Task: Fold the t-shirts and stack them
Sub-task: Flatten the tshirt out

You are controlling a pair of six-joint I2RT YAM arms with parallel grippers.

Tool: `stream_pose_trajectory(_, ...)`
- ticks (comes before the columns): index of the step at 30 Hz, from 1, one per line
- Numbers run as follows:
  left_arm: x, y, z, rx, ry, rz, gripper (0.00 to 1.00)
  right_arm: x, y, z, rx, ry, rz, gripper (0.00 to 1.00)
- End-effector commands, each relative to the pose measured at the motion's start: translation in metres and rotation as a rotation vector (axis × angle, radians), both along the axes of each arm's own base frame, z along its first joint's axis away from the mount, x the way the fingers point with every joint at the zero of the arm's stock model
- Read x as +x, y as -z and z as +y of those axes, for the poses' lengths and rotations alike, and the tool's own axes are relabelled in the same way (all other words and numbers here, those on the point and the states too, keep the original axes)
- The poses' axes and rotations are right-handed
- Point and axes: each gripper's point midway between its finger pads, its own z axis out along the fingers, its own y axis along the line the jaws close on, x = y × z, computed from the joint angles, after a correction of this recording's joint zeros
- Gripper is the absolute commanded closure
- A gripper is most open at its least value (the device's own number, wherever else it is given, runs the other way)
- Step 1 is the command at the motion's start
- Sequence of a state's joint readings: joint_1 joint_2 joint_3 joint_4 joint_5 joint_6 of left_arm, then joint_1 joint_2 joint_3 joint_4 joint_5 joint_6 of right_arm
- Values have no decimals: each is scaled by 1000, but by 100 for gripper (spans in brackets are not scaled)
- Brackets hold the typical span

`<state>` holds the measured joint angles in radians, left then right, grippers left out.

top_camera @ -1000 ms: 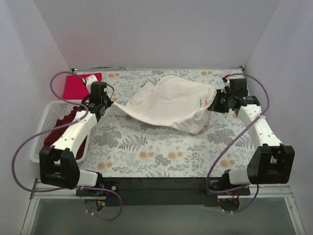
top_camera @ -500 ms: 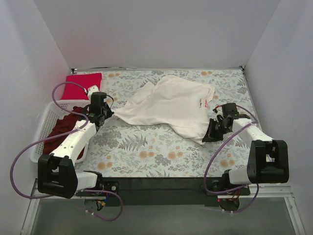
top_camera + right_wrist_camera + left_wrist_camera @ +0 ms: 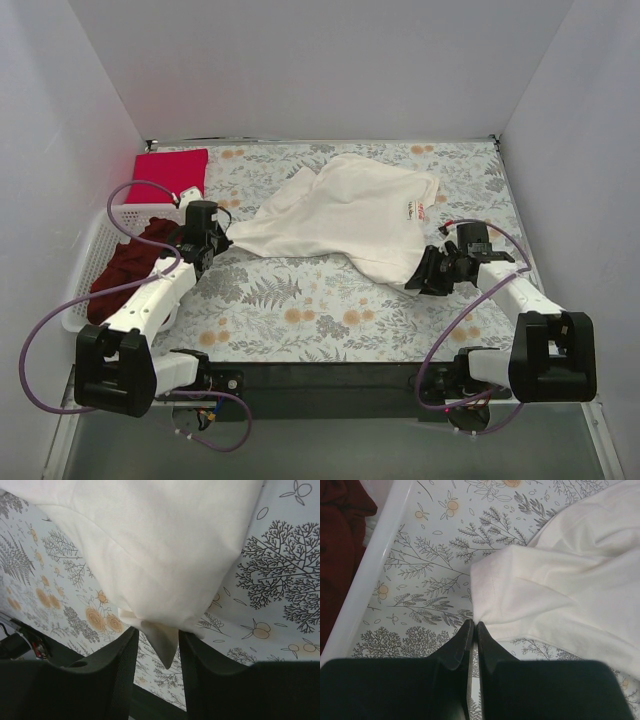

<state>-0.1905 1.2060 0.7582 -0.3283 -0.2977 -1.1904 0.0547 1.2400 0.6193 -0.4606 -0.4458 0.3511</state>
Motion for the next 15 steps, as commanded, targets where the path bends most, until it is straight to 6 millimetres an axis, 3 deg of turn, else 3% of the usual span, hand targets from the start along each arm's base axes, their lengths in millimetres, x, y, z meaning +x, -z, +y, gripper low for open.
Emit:
stream_pose_trajectory(1, 1, -11, 2, -13, -7, -50, 100, 5, 2, 2, 15, 30, -28, 55)
stream_pose_trajectory(7, 0, -12, 1, -14, -4, -53, 100, -7, 11, 5, 37, 26, -2, 56)
stream_pose_trajectory(15, 1, -13, 1, -15, -6, -57, 100, -8, -18, 15, 96, -22, -55, 55)
